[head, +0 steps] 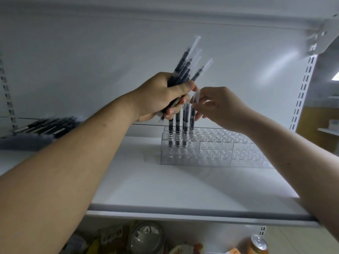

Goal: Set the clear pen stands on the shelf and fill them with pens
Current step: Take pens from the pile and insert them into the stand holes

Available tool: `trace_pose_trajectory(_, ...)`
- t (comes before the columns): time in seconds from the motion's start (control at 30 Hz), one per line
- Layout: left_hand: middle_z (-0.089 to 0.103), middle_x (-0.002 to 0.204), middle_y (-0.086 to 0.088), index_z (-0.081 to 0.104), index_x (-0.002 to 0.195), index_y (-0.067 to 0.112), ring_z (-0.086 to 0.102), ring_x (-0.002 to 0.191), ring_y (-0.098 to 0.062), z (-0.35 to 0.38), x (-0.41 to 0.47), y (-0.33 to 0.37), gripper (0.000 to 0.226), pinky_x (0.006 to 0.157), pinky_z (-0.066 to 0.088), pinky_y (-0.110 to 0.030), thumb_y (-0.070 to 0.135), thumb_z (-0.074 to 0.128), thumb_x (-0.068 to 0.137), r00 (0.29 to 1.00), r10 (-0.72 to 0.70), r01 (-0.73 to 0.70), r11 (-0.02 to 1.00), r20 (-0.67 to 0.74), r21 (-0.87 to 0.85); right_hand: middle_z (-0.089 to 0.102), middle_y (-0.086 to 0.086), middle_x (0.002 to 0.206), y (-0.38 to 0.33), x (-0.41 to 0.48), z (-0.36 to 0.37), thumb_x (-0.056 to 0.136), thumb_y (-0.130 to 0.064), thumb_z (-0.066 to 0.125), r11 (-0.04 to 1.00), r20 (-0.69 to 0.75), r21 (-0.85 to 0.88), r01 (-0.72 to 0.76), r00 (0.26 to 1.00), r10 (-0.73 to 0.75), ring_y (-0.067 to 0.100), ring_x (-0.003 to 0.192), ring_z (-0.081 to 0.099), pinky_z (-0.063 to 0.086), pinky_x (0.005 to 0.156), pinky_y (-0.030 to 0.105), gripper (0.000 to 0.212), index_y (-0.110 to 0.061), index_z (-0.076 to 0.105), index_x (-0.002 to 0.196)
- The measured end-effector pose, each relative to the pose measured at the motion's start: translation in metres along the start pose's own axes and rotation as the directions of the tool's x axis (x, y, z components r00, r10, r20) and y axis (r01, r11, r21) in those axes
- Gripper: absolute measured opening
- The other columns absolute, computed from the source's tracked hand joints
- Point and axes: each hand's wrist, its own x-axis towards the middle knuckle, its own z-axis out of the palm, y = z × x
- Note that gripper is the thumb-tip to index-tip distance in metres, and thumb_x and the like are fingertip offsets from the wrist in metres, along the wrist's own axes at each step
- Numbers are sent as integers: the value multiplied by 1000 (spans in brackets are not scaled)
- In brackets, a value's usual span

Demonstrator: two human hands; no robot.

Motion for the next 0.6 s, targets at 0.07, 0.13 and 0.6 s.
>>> trace_pose_trajectory(0.07, 53, 73, 0, 61, 118, 1, 40, 49, -15, 0, 0, 0, 26, 46, 39, -27, 24, 51, 112, 1000, 0, 1, 1000, 4, -2, 78, -5, 83, 0, 1, 1, 102, -13, 64, 1000, 6, -3, -14, 1000, 14, 10, 78, 78, 63, 83, 48, 11, -19, 70, 95)
trace_pose_trajectory(0.13, 53, 73, 0, 61, 118, 2, 40, 49, -15, 0, 0, 0, 26, 46, 38, -28, 24, 50, 112, 1000, 0, 0, 1000, 13, -2, 77, -5, 83, 1, 2, 2, 102, -13, 63, 999, 3, 2, -38, 999, 38, 9, 77, 78, 64, 82, 47, 10, -15, 72, 97)
trace_pose_trajectory(0.6, 55, 76, -1, 61, 120, 0, 39, 50, -16, 1, -1, 0, 27, 46, 38, -28, 24, 50, 112, 1000, -11, 11, 1000, 25, 4, 76, 1, 75, 5, 6, 10, 103, -13, 62, 995, -9, 19, -101, 995, 101, 9, 70, 76, 64, 72, 32, 18, -6, 71, 89)
